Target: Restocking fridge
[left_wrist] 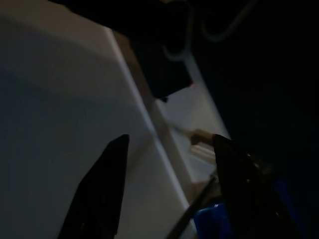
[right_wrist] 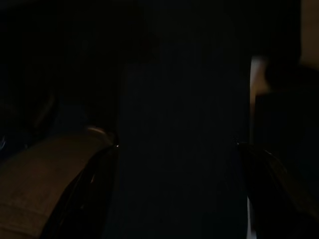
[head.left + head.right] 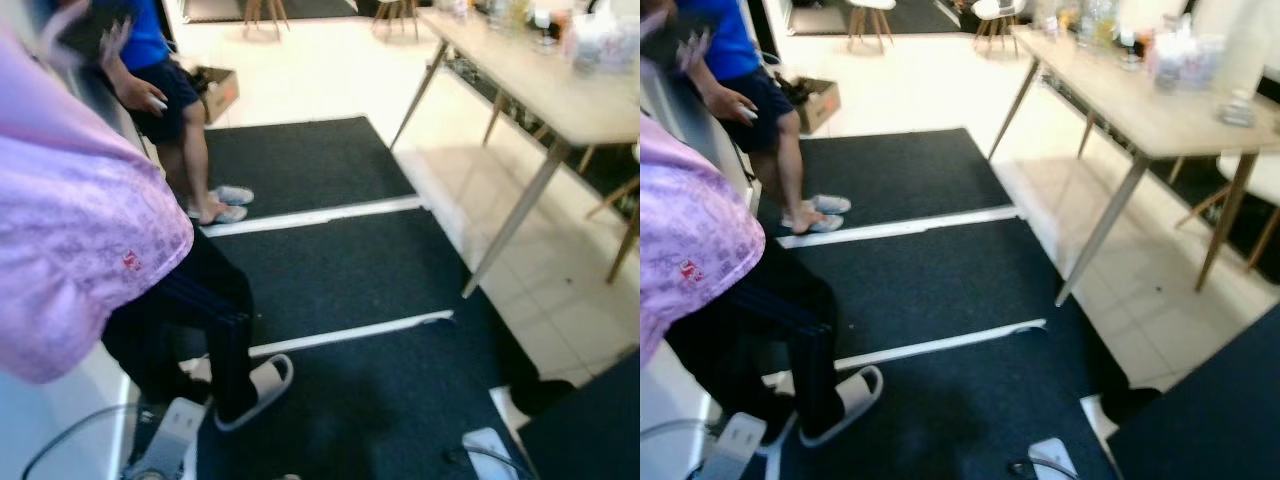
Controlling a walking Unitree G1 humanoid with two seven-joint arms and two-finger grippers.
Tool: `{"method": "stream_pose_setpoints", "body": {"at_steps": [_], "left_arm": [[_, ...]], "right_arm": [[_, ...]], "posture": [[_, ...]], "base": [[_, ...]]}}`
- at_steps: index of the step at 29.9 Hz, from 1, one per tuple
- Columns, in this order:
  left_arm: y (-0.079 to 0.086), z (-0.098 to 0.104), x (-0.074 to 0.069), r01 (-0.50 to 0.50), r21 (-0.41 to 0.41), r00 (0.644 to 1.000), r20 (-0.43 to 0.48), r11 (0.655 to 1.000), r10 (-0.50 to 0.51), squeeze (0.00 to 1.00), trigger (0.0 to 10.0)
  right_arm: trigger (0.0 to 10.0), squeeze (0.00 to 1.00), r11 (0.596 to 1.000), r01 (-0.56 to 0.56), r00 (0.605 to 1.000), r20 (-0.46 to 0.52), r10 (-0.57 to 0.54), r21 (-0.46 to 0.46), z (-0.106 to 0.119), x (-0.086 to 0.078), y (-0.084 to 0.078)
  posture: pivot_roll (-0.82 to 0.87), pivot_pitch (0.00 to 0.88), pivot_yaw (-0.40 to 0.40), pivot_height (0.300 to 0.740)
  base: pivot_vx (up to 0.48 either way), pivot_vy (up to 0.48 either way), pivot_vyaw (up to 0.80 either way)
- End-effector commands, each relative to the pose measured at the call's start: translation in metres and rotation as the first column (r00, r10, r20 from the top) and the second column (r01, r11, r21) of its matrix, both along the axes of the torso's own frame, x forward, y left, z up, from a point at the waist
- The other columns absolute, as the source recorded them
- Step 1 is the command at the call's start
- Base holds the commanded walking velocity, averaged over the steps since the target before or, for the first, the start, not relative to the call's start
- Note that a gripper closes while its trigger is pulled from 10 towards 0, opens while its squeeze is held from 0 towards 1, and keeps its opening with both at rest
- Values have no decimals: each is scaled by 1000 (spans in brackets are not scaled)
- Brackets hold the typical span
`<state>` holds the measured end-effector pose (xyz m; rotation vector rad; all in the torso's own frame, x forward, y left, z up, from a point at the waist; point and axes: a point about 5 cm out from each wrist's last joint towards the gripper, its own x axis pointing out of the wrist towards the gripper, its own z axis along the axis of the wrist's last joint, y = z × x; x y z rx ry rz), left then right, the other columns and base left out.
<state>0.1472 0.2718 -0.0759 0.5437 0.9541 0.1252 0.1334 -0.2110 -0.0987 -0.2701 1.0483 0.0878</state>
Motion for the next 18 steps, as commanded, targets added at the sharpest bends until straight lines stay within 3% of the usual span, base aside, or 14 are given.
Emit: {"method": "stream_pose_setpoints", "body": {"at_steps": [1, 18], "left_arm": [[-2, -3, -5, -21, -12, 1000, -11, 1000, 20, 0, 10000], [-1, 2, 4, -2, -1, 1000, 28, 1000, 2, 0, 10000]], "right_arm": [[10000, 0, 999, 44, 999, -17, -44, 3, -2, -8, -6], [10000, 0, 998, 58, 998, -11, -57, 6, -1, -11, -11]], "posture": [[37, 50, -39, 706], [24, 30, -35, 706]], "base": [[0, 0, 0], [16, 0, 0]]}}
